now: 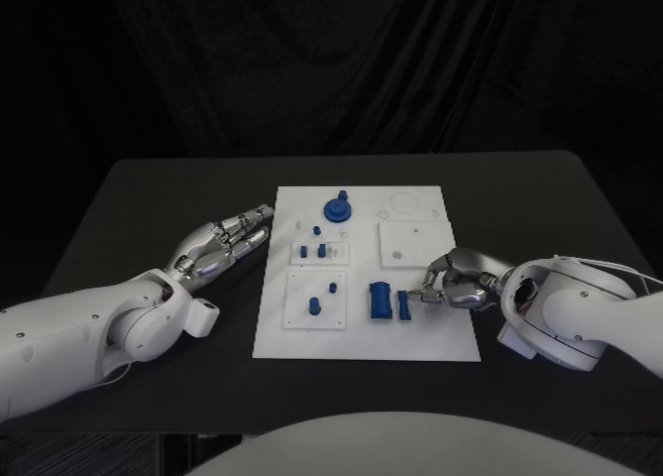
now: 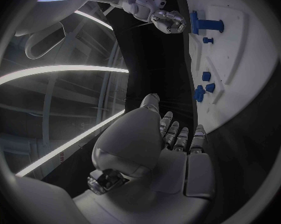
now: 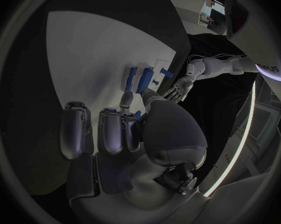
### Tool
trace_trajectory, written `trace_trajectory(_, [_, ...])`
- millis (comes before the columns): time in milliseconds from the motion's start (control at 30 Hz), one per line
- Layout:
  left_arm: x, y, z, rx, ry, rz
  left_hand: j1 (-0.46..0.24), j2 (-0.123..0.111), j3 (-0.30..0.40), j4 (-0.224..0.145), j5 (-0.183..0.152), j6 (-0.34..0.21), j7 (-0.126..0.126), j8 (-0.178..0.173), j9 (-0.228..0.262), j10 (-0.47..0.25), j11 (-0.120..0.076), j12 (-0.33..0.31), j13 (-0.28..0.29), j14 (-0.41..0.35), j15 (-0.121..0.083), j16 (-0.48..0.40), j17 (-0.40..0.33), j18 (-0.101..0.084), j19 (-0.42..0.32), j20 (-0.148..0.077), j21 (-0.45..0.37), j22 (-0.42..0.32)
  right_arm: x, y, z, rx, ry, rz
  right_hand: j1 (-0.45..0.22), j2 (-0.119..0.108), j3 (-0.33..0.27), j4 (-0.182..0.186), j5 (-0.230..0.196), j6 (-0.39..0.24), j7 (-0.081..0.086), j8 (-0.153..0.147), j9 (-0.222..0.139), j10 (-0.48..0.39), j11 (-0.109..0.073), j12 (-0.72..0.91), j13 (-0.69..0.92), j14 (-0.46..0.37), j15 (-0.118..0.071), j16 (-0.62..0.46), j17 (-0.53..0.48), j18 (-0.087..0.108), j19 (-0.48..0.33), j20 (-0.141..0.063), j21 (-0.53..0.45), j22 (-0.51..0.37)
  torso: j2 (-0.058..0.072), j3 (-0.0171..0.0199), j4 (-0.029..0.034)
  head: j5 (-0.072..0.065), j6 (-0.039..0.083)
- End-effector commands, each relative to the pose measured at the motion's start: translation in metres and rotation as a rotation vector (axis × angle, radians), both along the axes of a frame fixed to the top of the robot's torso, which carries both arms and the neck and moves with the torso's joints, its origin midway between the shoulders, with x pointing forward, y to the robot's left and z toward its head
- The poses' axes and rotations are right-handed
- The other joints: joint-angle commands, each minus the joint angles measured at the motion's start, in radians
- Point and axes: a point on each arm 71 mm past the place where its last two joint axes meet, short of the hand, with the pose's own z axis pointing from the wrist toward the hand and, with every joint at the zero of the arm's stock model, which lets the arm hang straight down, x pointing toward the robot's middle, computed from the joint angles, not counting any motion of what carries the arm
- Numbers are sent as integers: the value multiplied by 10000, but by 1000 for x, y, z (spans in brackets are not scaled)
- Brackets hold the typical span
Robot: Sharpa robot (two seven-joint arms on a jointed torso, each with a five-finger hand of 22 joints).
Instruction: Assemble the parts on the task board
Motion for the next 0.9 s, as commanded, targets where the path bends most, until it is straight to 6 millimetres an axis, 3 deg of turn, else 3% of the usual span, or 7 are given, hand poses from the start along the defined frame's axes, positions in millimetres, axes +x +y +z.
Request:
trace_trajectory(33, [-2, 0, 10, -470, -1376, 241, -91, -6, -62, 185, 1, 208, -29, 49, 17, 79, -107, 124, 21, 12, -171, -37, -17, 70, -1, -208, 7, -26, 5, -1, 16, 743, -2338, 226, -21, 47, 6, 97, -85, 39, -43, 33, -8, 1039, -73, 27, 2634, 502, -88, 30, -34, 18, 375, -65, 44, 1995, -2, 2, -9, 39, 1])
trace_trajectory(133, [-4, -2, 13, -188, -1916, 176, -621, 39, -347, 375, -214, 615, -156, 69, 35, 193, -266, 348, 41, 12, -384, -37, -17, -35, -15, -551, -2, -53, 8, -7, 27, 1452, -3889, 88, 63, 165, 59, 686, 264, -6, 314, -1467, -1315, 906, 192, -83, 2468, -62, 163, -983, -2111, 356, -362, 121, -1667, 1439, -11, 6, -7, 29, 1])
trace_trajectory(200, [-7, -4, 15, -41, -2225, 117, -793, 68, -445, 380, -333, 770, -243, 82, 45, 230, -353, 410, 48, 12, -484, -37, -17, -86, -23, -699, -8, -68, 9, -13, 36, 2003, -5056, 10, 113, 311, 208, 747, 495, -454, 910, -2695, -2372, -2750, 780, -2849, -861, -2737, 812, -3794, -6751, 1087, -3282, 561, -6864, -274, -25, 11, -15, 36, 1])
trace_trajectory(300, [-10, -5, 18, 36, -2421, 75, -823, 60, -479, 374, -359, 717, -296, 64, 36, 238, -397, 423, 48, 12, -518, -37, -17, -116, -25, -759, -10, -73, 9, -17, 44, 2687, -6051, 17, 301, 282, 336, 758, 616, -343, 1320, -3385, -3340, -6805, 1328, -5652, -3678, -4453, 1357, -4778, -7606, 1065, -4559, 1043, -8449, -1021, -35, 17, -23, 76, 1])
trace_trajectory(600, [-16, -6, 24, -302, -2347, 338, -856, 181, -497, 373, -385, 233, -334, -32, -20, 98, -331, 260, 16, 12, -445, -37, -17, -202, -24, -762, -8, -74, 17, -19, 50, 5632, -6379, 136, -156, 593, -60, 771, 1281, -1465, 2228, -4978, -5700, -10582, 3064, -10763, -8758, -8531, 3321, -10175, -11120, 708, -7413, 2627, -13129, -5471, -81, 35, -41, 108, 1])
trace_trajectory(767, [-14, -8, 27, -681, -2153, 544, -1341, 382, -698, 380, -846, -351, -624, -75, -61, 27, -264, 149, 4, 12, -366, -37, -17, -227, -22, -707, -7, -78, 28, -17, 41, 6770, -5281, 161, -1354, 1170, -1339, 777, 309, -4215, 434, -7319, -7757, -13207, 2630, -12795, -10841, -11733, 3300, -12317, -11941, 138, -12759, 2952, -13413, -10215, -161, 112, -91, 105, 1])
trace_trajectory(900, [-12, -11, 27, -993, -1949, 617, -1815, 538, -886, 377, -1330, -568, -1073, -90, -75, 8, -139, 84, -3, 12, -294, -37, -17, -247, -22, -651, -7, -84, 36, -15, 36, 7520, -4625, 81, -1455, 1434, -2166, 777, -270, -5338, -160, -8238, -8605, -14193, 2047, -13752, -11874, -13652, 3173, -13470, -12122, 155, -14032, 3002, -13541, -11753, -478, 200, -187, 204, 1])
